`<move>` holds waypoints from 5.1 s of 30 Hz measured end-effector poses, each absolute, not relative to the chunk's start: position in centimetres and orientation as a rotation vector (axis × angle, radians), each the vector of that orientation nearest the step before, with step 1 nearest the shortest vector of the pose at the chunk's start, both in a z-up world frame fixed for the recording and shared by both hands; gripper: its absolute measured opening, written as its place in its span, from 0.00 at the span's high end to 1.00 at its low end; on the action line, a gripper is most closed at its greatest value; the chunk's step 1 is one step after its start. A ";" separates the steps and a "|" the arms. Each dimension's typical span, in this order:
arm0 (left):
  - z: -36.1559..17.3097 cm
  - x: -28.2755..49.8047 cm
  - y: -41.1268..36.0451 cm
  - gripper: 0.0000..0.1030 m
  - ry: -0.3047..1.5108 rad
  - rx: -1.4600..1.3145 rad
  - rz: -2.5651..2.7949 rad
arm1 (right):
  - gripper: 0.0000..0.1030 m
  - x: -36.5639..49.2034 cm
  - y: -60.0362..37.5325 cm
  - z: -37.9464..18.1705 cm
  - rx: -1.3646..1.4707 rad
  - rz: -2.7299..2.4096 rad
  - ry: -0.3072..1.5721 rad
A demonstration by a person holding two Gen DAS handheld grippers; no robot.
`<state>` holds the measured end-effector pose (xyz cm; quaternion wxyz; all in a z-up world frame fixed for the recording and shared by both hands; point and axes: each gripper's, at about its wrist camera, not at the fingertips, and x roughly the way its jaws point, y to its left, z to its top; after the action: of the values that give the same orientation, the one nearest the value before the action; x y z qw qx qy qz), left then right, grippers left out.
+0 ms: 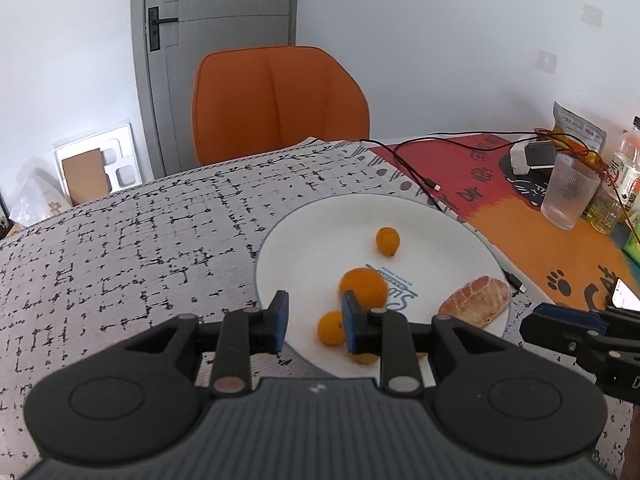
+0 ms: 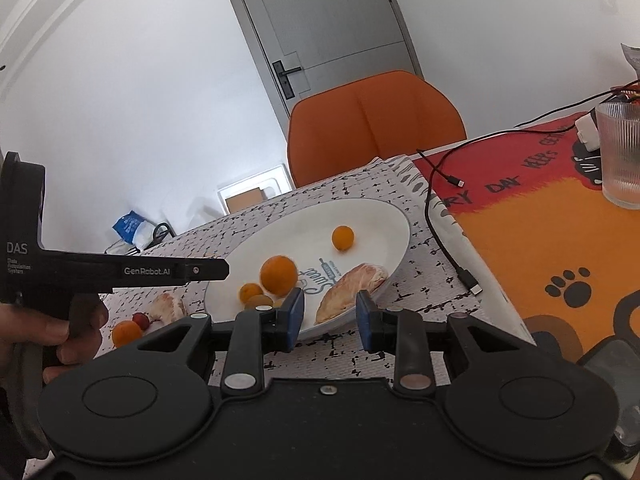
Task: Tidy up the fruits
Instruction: 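Carry both fruits into the white bowl and open both grippers, then withdraw both grippers from the bowl, then move both open grippers toward the large orange and red dates, then close right gripper on large orange while left gripper closes on red date, then carry orange and red date into the white bowl, open both grippers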
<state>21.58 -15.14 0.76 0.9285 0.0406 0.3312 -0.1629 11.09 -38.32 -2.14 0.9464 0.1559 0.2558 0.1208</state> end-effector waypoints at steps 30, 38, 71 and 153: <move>3.6 16.6 -5.0 0.09 0.581 -0.006 -0.126 | 0.04 9.8 -34.1 -0.1 0.261 0.276 0.461; 3.5 15.1 -2.4 0.09 0.567 -0.032 -0.079 | 0.00 9.7 -33.1 0.1 0.259 0.297 0.456; 0.0 13.9 0.5 0.23 0.584 -0.144 0.008 | 0.02 12.3 -28.4 -0.8 0.188 0.453 0.547; -2.1 17.5 -0.2 0.79 0.676 -0.132 -0.102 | 0.64 15.6 -26.5 0.4 0.180 0.484 0.594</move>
<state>17.47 -0.20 -2.07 0.9401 -0.0645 0.3310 -0.0498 15.61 -26.46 0.44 0.9236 0.0878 0.2892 0.2359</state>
